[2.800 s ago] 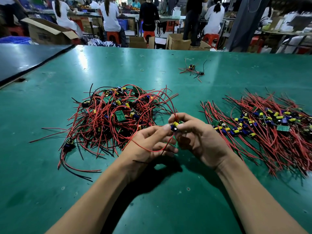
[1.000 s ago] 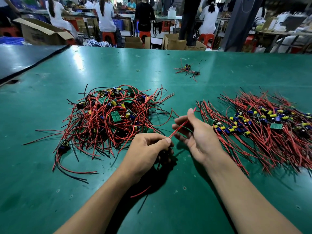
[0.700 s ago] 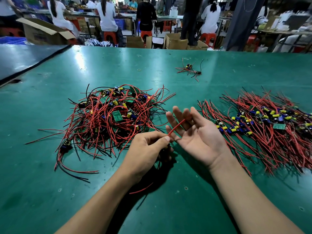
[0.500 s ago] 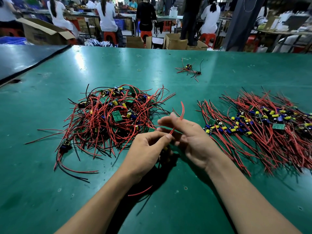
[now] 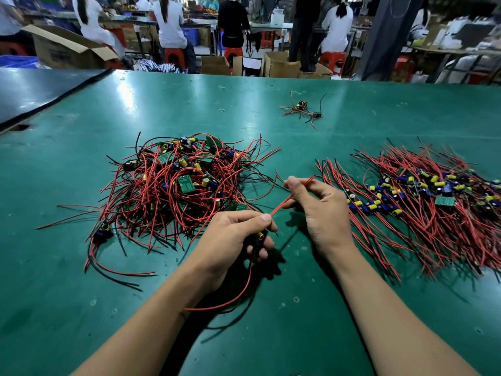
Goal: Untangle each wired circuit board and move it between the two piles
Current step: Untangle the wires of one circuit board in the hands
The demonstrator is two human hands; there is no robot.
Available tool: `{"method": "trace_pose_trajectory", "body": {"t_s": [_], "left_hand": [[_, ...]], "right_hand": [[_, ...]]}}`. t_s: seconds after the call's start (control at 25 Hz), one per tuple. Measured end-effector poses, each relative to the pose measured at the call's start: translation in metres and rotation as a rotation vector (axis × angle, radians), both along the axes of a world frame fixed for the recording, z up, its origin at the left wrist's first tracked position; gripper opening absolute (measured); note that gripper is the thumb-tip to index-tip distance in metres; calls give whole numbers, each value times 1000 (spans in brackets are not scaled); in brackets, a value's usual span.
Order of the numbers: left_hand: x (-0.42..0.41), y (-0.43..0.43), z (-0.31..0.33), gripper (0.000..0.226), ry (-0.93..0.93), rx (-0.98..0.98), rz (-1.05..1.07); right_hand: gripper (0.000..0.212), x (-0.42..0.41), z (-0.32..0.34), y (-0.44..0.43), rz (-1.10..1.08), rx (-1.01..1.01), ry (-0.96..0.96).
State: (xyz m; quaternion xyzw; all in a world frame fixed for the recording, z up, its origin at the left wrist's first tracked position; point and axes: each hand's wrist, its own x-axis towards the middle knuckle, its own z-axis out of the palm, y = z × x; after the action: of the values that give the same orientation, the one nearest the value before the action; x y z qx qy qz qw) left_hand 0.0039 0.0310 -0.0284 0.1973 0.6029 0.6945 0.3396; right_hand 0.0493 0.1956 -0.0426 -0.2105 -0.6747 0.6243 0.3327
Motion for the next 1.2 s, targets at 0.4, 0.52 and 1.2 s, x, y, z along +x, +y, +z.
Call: {"method": "trace_pose_trajectory", "body": {"t_s": [0.4,0.52,1.2], "left_hand": [[3,3,-4,22,110,-29,-18],[2,2,-5,22,135,-32,-11],[-8,-3,1,25,27,151,119]], "right_hand": [[45,-2,14,2,39,-814,91],[52,4,20,8,176,-1163,207],[14,9,3,-12,289,191,-249]]}}
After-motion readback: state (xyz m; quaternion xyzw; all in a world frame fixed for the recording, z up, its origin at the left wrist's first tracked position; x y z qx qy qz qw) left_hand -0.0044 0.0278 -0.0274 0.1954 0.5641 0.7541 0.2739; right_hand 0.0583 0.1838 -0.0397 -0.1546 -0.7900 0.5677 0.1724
